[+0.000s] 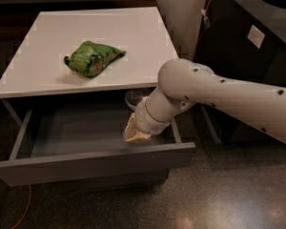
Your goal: Open top drawer
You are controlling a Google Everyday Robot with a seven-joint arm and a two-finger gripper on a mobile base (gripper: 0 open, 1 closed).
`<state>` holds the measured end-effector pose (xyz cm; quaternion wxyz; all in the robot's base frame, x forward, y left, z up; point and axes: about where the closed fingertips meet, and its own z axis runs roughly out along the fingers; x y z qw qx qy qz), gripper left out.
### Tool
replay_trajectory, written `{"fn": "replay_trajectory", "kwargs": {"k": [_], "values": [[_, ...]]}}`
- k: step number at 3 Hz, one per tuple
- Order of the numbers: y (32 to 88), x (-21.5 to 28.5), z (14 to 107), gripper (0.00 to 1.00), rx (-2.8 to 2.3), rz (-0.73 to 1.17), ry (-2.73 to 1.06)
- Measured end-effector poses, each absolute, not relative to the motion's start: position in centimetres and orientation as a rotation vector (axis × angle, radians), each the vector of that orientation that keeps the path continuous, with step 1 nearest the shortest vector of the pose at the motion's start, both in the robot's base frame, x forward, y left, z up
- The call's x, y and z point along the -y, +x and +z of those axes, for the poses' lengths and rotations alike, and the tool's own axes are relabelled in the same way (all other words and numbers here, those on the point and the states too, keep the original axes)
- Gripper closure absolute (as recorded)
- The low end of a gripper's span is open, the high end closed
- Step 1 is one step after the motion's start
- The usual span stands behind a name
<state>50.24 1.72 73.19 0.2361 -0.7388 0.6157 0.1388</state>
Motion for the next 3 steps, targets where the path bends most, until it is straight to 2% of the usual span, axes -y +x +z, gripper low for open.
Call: {"fn": "replay_trajectory", "kwargs": {"k": [1, 3], "values": [[50.6, -2.8, 71.6, 0.99, -1.703, 0.382, -2.038], [50.5, -4.7, 68.2, 1.0, -1.745, 0.386, -2.069]]}}
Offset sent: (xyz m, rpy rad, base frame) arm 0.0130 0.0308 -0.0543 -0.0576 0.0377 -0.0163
